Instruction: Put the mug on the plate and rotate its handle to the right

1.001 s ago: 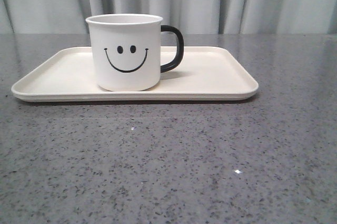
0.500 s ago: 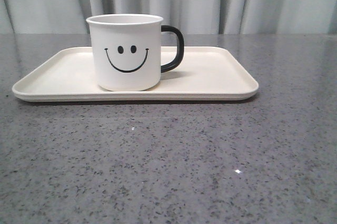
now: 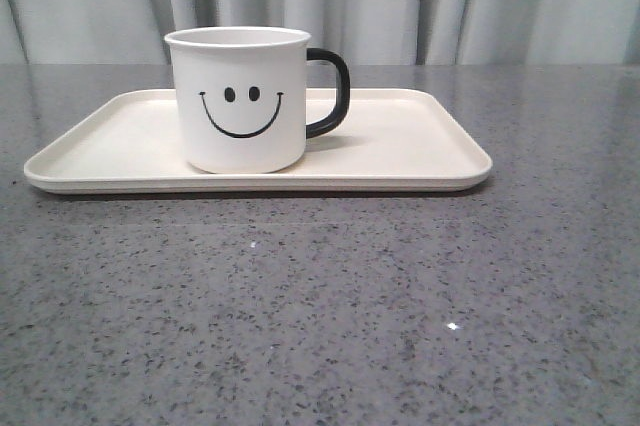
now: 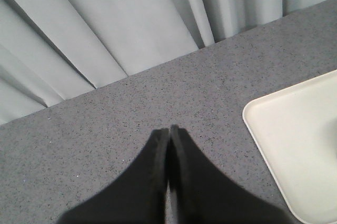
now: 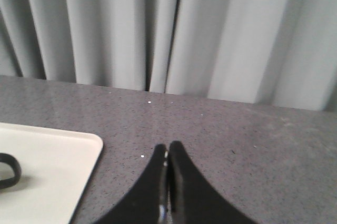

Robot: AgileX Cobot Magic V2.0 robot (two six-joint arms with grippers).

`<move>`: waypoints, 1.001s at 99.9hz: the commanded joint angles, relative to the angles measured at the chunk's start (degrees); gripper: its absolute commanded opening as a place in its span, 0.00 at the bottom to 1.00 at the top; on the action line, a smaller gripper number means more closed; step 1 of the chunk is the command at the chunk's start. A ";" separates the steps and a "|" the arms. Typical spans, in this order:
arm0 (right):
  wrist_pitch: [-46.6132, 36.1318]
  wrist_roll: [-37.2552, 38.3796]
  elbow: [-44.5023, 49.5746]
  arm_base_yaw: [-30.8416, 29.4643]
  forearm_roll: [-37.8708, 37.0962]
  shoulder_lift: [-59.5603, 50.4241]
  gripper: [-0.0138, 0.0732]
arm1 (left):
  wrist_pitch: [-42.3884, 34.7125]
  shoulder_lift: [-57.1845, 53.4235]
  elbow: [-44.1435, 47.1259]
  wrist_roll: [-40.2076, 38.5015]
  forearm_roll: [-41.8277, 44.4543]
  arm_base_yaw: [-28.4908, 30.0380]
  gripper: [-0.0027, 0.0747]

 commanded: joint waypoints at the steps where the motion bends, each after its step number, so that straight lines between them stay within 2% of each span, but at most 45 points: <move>1: -4.31 -1.06 -1.21 3.54 -2.86 -0.04 0.09 | -1.39 -0.14 -1.18 -0.66 0.87 -0.09 0.01; 21: -3.87 -1.00 -1.03 8.33 -6.06 -0.04 0.09 | 6.13 -0.06 -1.18 -0.66 0.14 -0.09 0.01; 43: 0.28 -1.00 -1.03 8.37 -5.95 -0.04 0.09 | 6.19 -0.06 -1.18 -0.66 0.14 -0.09 0.01; 100: 0.50 -1.00 -1.03 8.37 -5.95 -0.04 0.09 | 5.98 -2.37 -1.18 -0.66 -0.02 -0.09 0.01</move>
